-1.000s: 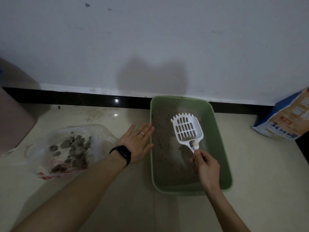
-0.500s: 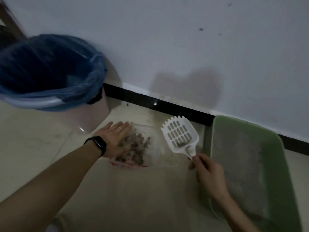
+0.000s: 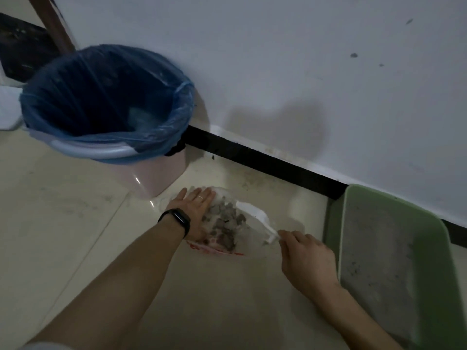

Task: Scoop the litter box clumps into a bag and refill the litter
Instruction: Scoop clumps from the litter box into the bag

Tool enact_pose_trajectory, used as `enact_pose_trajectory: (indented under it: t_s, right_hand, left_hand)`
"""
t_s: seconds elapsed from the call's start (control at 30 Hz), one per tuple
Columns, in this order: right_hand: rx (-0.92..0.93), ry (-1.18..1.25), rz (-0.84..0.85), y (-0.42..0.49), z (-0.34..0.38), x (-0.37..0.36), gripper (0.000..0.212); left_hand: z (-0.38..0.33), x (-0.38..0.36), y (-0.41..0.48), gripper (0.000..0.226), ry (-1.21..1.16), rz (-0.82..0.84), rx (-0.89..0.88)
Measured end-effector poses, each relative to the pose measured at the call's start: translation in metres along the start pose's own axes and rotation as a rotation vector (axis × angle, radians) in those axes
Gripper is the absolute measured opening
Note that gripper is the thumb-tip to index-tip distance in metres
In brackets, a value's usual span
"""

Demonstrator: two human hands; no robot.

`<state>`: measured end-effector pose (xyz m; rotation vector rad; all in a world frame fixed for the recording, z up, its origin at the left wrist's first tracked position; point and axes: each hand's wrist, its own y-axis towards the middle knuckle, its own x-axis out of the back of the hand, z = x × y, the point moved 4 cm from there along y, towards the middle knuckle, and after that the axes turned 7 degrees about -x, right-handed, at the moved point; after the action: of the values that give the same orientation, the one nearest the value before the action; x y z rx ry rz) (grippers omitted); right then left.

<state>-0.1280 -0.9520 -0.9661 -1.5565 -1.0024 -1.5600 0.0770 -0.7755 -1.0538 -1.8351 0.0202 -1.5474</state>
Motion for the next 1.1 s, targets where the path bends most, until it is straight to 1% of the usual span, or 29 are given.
enact_pose_trajectory:
  t_s: [0.13,0.2,0.27,0.33,0.4,0.47,0.53,0.6,0.7,0.8,0.87,0.9,1.0,1.1]
  right_hand:
    - [-0.213,0.280,0.056,-0.006,-0.036,0.014,0.019]
    - [-0.405,0.501,0.082,-0.020,-0.068,0.018,0.016]
    - [-0.650,0.720,0.063,-0.045,-0.107,0.018,0.015]
    - [-0.862,0.815,0.061,-0.076,-0.146,0.015,0.019]
    - [-0.993,0.759,0.108,-0.108,-0.185,0.015,0.024]
    - [-1.032,0.586,0.223,-0.136,-0.220,0.016,0.029]
    - [-1.009,0.425,0.384,-0.156,-0.246,0.013,0.033]
    - [-0.974,0.336,0.523,-0.168,-0.261,0.009,0.037]
    - [-0.930,0.363,0.620,-0.168,-0.262,-0.001,0.039]
    - [-0.906,0.413,0.669,-0.150,-0.240,-0.032,0.041]
    - [-0.936,0.462,0.642,-0.131,-0.220,-0.058,0.042]
    - [-0.963,0.528,0.589,-0.117,-0.211,-0.069,0.040]
    - [-1.065,0.818,0.403,-0.069,-0.196,-0.097,0.038]
    - [-1.150,1.046,0.250,-0.020,-0.195,-0.115,0.035]
  left_hand:
    - [-0.014,0.015,0.011,0.097,-0.011,-0.065,-0.038]
    - [-0.032,0.026,0.023,0.094,-0.072,-0.117,-0.071]
    - [-0.060,0.038,0.039,0.091,-0.157,-0.177,-0.108]
    - [-0.099,0.049,0.054,0.088,-0.224,-0.217,-0.159]
    - [-0.145,0.055,0.065,0.084,-0.261,-0.252,-0.223]
    - [-0.194,0.058,0.071,0.081,-0.312,-0.283,-0.296]
    - [-0.239,0.059,0.075,0.079,-0.354,-0.308,-0.372]
    - [-0.274,0.058,0.079,0.076,-0.351,-0.344,-0.430]
    - [-0.299,0.051,0.085,0.069,-0.281,-0.376,-0.457]
    - [-0.300,0.041,0.087,0.067,-0.238,-0.390,-0.434]
    - [-0.302,0.039,0.086,0.068,-0.226,-0.400,-0.416]
    - [-0.304,0.039,0.086,0.068,-0.224,-0.407,-0.407]
    - [-0.308,0.041,0.082,0.068,-0.203,-0.428,-0.374]
    - [-0.308,0.042,0.080,0.068,-0.195,-0.422,-0.335]
